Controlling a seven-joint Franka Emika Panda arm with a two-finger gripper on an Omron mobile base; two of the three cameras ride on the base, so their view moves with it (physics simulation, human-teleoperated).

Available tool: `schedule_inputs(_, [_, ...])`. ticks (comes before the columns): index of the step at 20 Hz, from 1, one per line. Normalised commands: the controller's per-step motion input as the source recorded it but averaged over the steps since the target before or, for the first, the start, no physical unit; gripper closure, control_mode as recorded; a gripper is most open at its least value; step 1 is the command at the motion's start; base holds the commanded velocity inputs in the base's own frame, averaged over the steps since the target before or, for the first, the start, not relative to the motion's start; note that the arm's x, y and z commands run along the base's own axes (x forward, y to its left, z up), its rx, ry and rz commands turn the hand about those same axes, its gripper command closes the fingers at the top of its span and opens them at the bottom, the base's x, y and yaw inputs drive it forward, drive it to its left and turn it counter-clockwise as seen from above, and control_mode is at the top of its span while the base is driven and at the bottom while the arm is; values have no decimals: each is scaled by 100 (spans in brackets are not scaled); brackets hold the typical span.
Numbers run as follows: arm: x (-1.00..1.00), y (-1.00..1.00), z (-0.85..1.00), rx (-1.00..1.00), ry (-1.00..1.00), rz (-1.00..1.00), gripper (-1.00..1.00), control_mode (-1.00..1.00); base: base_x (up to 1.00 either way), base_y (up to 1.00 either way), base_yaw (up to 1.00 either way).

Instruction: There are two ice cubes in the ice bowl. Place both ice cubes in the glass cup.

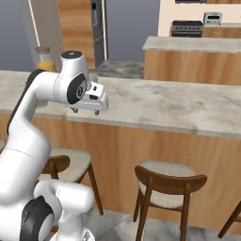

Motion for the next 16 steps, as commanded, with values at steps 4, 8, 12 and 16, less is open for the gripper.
schedule_inputs(4, [0, 0, 0, 0, 0, 0, -100, 100, 100, 0, 0])
schedule_inputs(8, [49, 1, 14, 0, 1, 0, -100, -100, 25, 0, 0])
schedule_inputs(12, [31, 21, 48, 0, 0, 0, -100, -100, 0, 0, 0])
schedule_inputs(16, [28, 35, 50, 6, 0, 0, -100, -100, 0, 0, 0])
